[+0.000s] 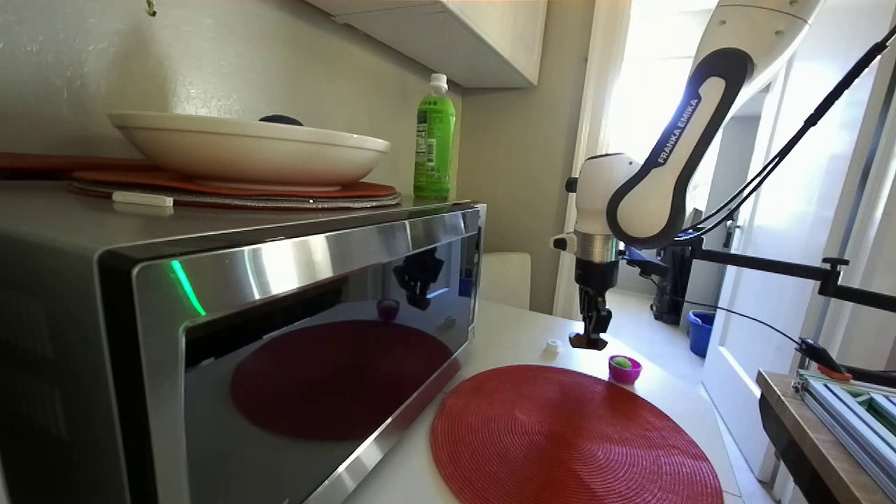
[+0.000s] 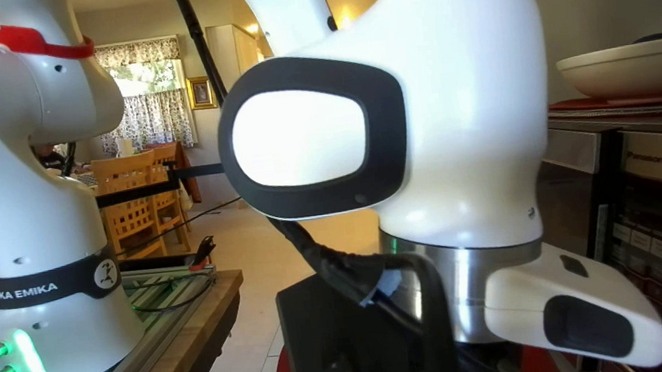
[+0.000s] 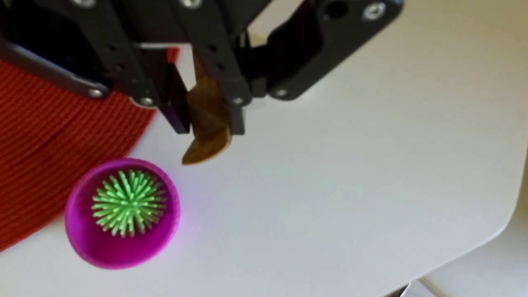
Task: Move the brown object to the right.
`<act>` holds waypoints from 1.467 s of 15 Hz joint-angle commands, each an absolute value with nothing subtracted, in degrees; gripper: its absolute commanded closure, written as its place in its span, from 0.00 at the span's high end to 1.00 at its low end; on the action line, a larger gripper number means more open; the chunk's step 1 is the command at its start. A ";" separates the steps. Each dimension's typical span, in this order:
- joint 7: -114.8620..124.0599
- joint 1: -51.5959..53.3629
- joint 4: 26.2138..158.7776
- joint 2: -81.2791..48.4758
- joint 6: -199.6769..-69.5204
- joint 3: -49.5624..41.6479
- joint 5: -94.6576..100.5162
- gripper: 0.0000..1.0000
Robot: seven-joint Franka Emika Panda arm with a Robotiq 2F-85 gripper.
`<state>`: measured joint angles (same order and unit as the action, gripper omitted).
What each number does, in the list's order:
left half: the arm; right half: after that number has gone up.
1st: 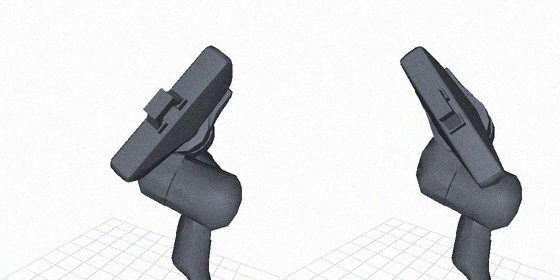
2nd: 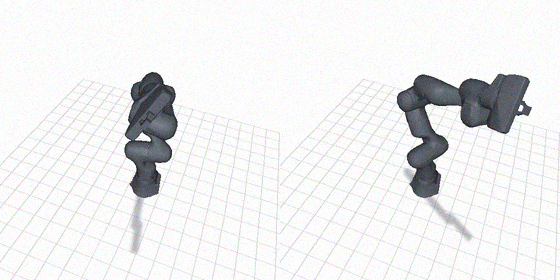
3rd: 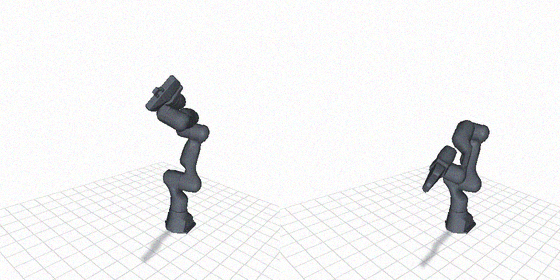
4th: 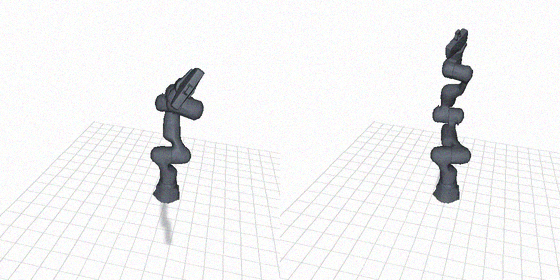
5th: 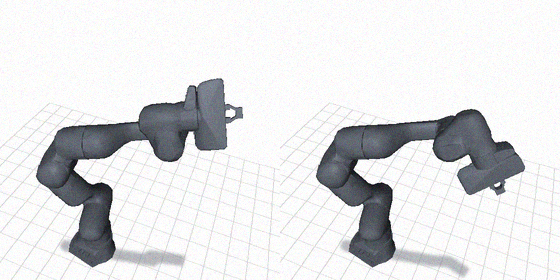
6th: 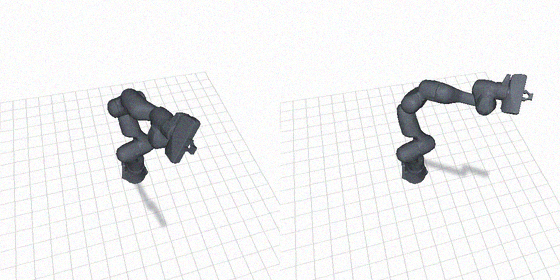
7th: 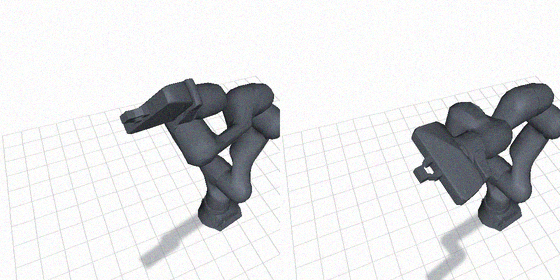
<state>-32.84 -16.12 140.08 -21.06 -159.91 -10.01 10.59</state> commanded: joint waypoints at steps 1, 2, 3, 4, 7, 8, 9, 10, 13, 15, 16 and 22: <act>-32.45 -17.70 138.39 -23.30 -160.09 -8.16 10.20 0.07; -32.56 -17.93 138.28 -23.62 -160.30 -7.84 10.20 0.07; -32.58 -18.01 138.08 -24.01 -160.44 -7.75 10.33 0.07; -32.65 -18.11 137.95 -24.34 -160.65 -7.64 10.44 0.07; -32.82 -18.40 137.40 -25.38 -161.02 -7.44 10.57 0.07; -32.72 -18.38 137.27 -25.70 -161.30 -7.54 10.75 0.07; -32.71 -18.47 137.21 -25.95 -161.67 -7.53 10.82 0.07; -32.78 -18.58 137.12 -26.31 -162.22 -7.54 10.97 0.07; -33.70 -19.22 137.08 -26.66 -163.20 -7.05 11.41 0.53; -35.43 -20.47 137.53 -25.74 -162.92 -5.26 10.86 0.60; -35.08 -19.84 137.86 -25.08 -163.33 -5.59 11.56 0.66; -38.73 -19.57 140.43 -16.32 -156.04 -1.97 10.03 1.00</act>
